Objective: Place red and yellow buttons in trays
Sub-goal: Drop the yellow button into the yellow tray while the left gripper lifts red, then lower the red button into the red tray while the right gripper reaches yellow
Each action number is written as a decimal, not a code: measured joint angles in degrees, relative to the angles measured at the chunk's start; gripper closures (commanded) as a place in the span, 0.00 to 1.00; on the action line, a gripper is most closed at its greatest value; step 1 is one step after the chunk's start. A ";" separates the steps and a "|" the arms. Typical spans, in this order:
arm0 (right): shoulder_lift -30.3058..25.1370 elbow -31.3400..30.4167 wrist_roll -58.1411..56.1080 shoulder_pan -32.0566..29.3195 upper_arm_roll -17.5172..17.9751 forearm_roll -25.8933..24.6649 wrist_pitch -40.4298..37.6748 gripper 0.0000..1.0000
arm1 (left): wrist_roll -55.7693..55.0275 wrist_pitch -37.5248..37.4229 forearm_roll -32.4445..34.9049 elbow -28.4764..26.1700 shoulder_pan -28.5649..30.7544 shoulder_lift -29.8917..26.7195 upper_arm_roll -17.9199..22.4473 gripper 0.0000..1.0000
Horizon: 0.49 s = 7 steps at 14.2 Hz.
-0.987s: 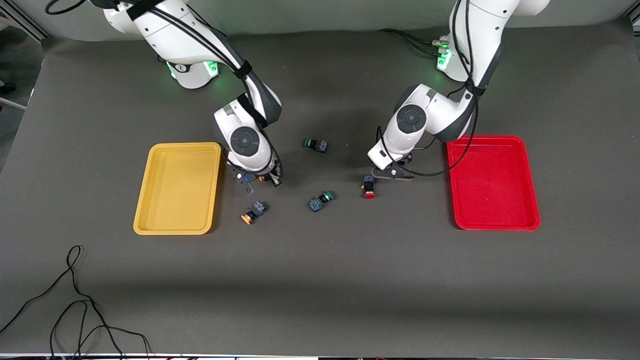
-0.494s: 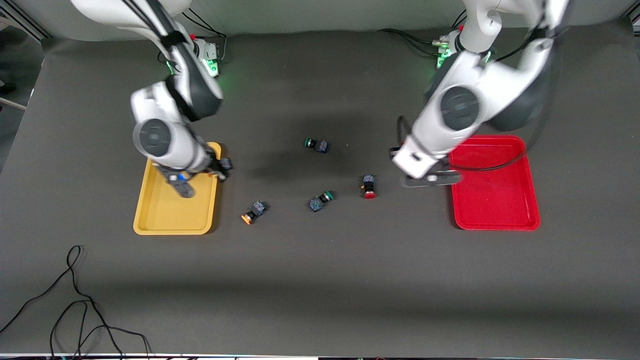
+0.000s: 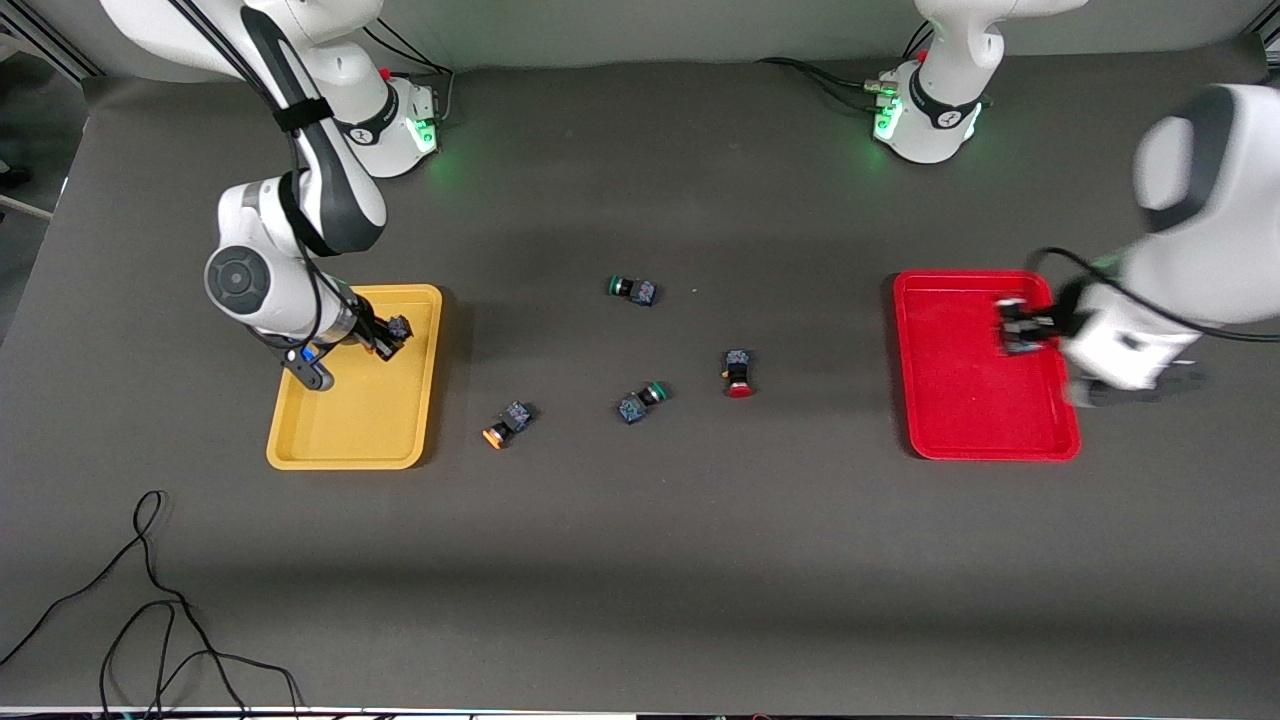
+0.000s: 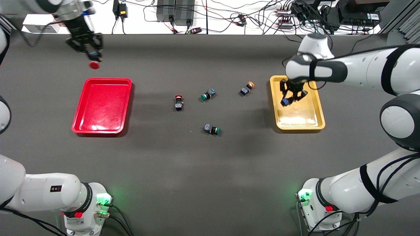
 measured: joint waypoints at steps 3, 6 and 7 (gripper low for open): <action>0.01 -4.87 -1.83 0.06 -0.34 0.00 6.51 0.52 | 1.06 13.39 1.38 -10.93 0.76 0.54 -0.54 0.86; -0.01 -5.46 -6.60 0.07 -3.60 0.00 7.26 0.00 | 1.03 31.79 3.65 -25.16 0.14 3.20 -1.16 0.84; -0.06 -5.32 -7.48 0.00 -4.40 0.00 7.45 0.00 | 1.03 37.25 3.91 -28.83 0.12 4.62 -1.15 0.77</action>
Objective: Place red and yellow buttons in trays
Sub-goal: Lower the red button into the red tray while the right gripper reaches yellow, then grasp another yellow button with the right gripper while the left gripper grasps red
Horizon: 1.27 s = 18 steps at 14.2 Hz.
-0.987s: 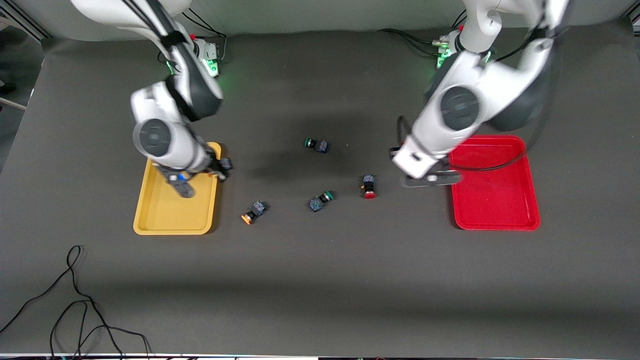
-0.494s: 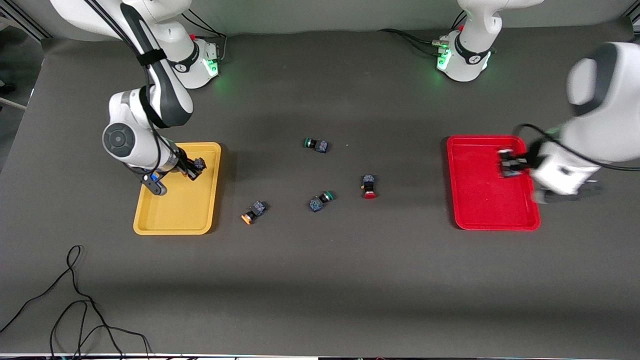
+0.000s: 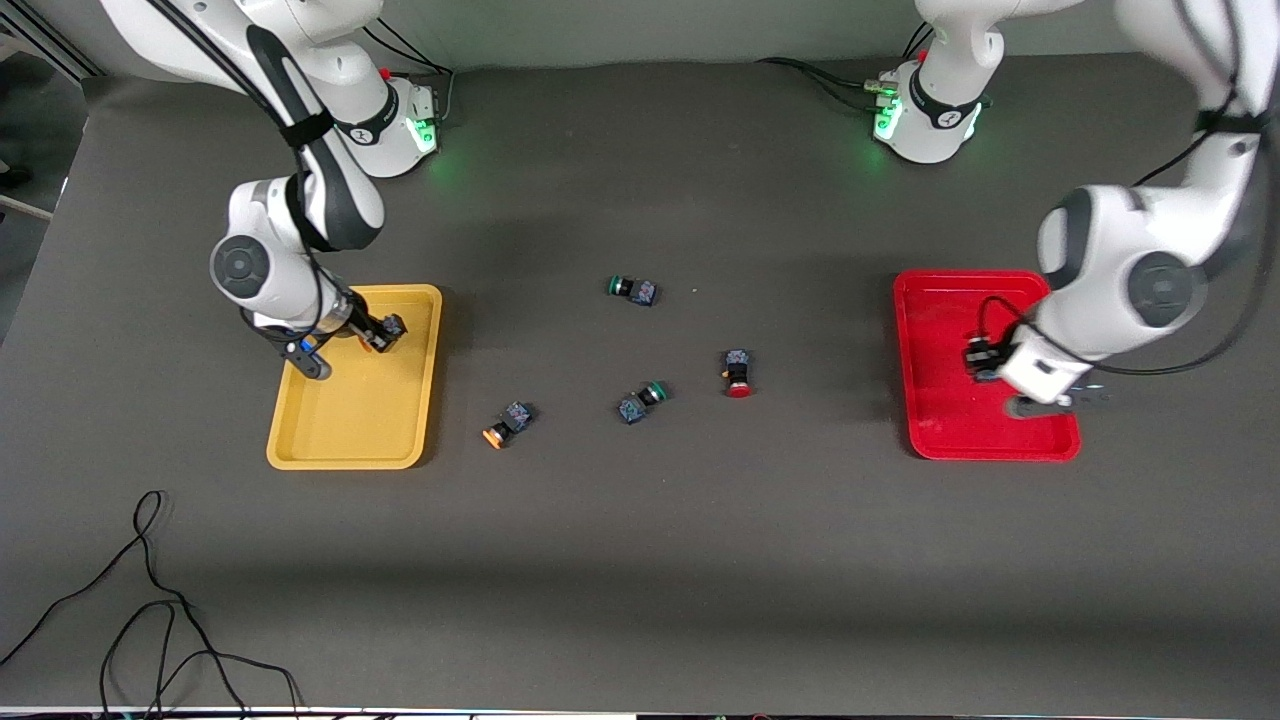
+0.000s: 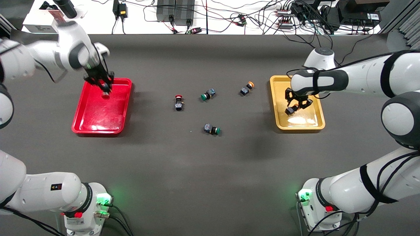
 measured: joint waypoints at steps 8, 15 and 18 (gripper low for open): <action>0.90 23.28 1.67 0.54 3.13 1.49 -14.33 0.00 | 0.01 2.66 3.88 0.57 0.01 3.22 -0.07 0.00; 21.36 39.94 23.45 3.69 13.17 3.51 -9.42 0.00 | -5.29 -16.89 0.58 17.36 -4.69 -0.78 -1.84 0.00; 27.41 40.05 24.64 4.27 13.15 -0.83 -5.18 0.00 | -15.14 -16.57 0.20 18.45 -11.19 0.39 -2.51 0.00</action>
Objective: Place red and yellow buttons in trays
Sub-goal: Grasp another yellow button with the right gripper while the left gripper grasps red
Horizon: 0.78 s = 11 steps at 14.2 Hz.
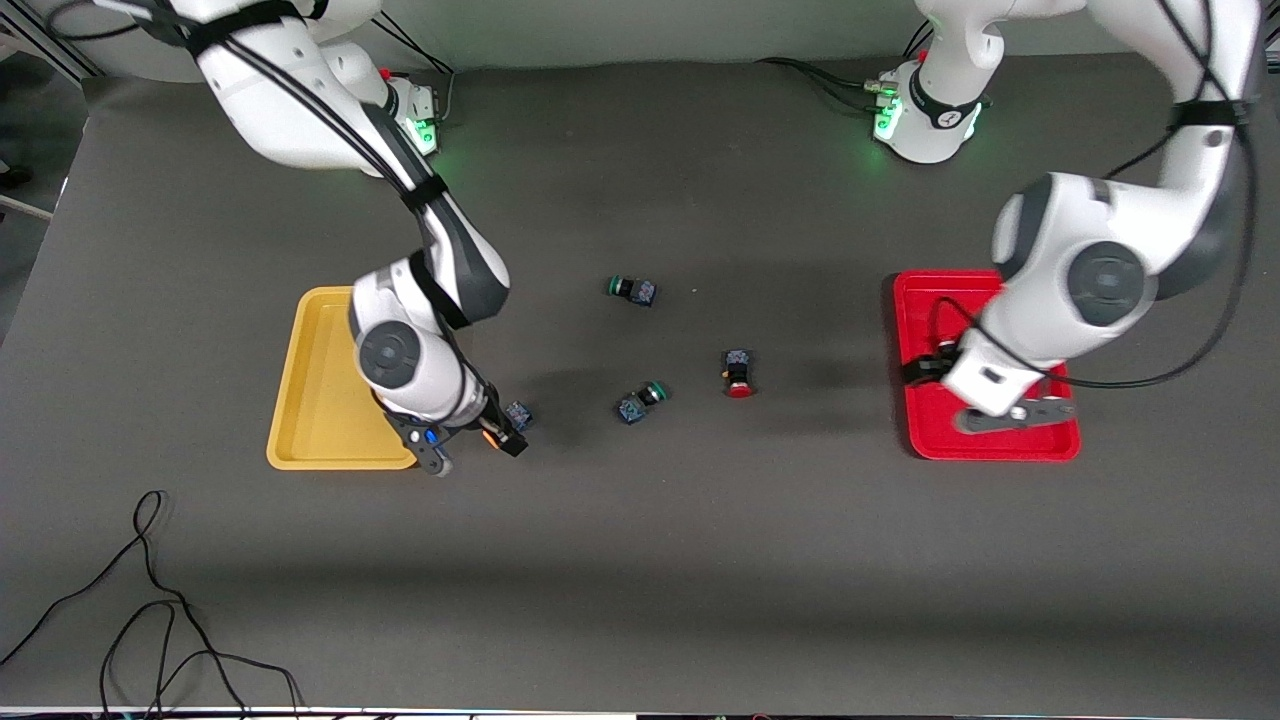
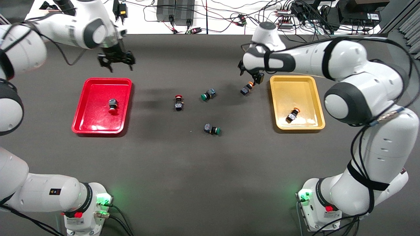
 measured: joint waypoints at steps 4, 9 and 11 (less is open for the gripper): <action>4.31 -1.31 0.06 -0.06 -0.08 -0.99 5.11 0.50 | -14.74 2.09 0.08 5.89 -12.74 5.88 -0.39 0.00; 3.65 -1.29 0.06 0.42 -0.05 -1.07 5.33 1.00 | -17.63 13.57 3.23 7.41 -19.49 17.81 -0.24 0.00; 2.14 -1.30 -0.26 0.20 -0.31 -1.17 3.87 1.00 | -17.61 16.66 4.32 7.49 -19.55 22.03 -0.14 0.11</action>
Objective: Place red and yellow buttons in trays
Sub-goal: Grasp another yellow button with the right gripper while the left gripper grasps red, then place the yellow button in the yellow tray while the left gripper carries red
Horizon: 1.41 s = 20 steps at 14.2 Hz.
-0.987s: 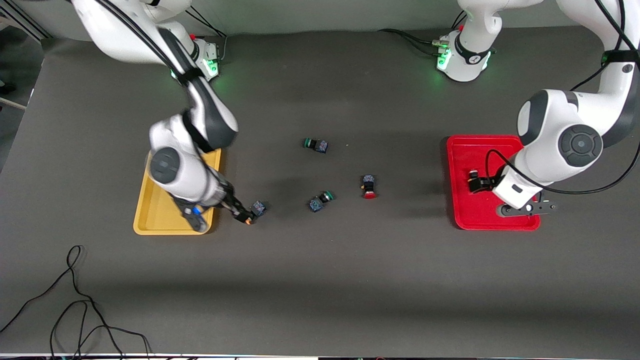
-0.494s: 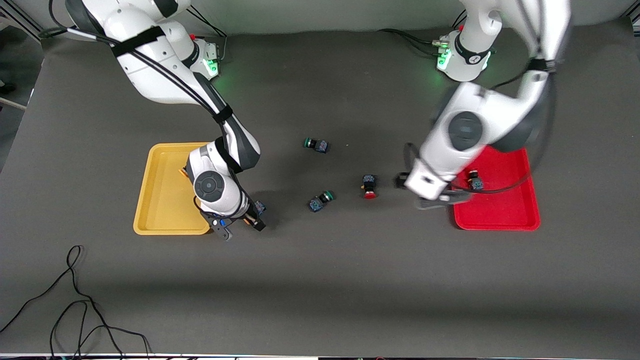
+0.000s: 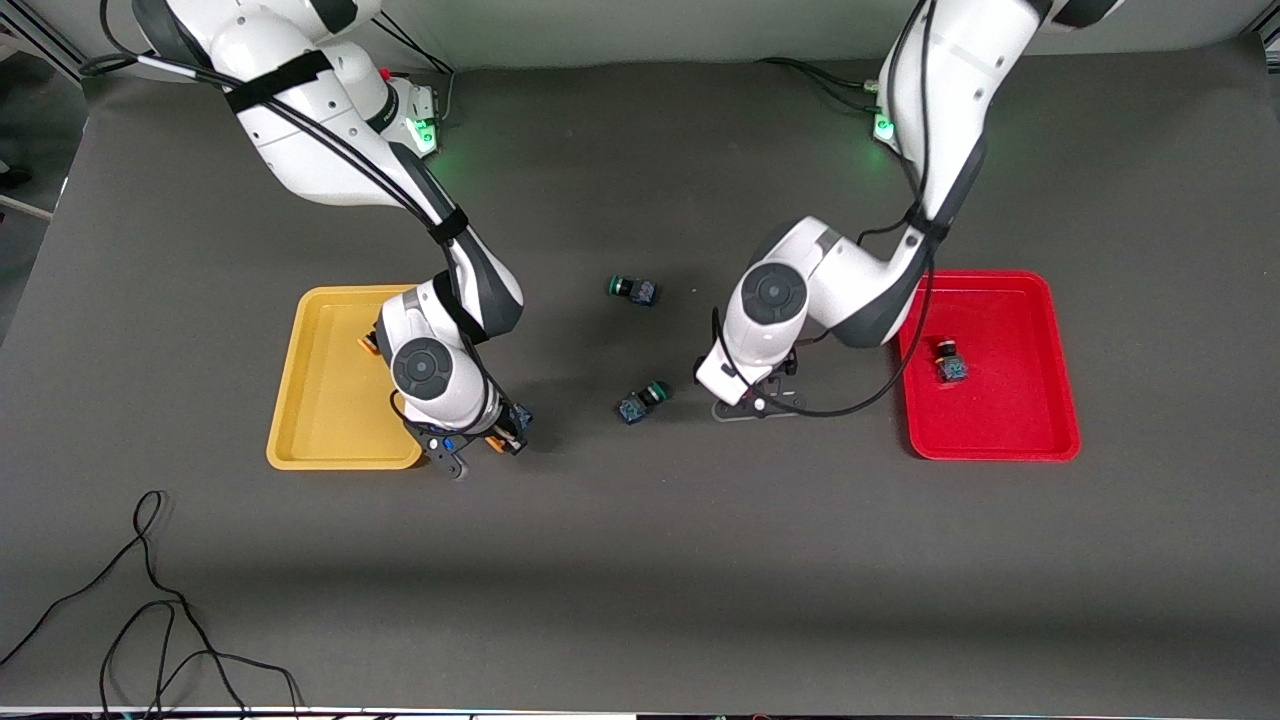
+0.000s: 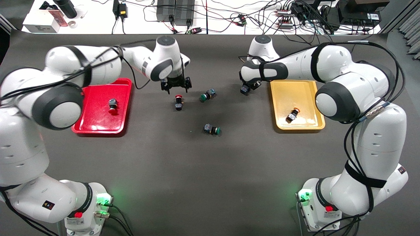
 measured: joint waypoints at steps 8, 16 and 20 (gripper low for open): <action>-15.28 -6.60 -26.56 -9.62 -8.16 0.10 -14.66 1.00 | -2.29 0.94 0.50 0.64 -1.37 2.66 0.02 0.91; -16.78 -12.52 -36.54 -13.65 -9.29 0.13 -7.66 0.00 | -2.01 -26.28 -4.94 10.22 3.84 -14.50 0.71 0.95; -27.27 -4.84 -37.42 -13.49 -8.68 0.15 -22.11 0.00 | 13.31 -37.35 -6.79 8.93 16.22 -21.04 1.55 0.95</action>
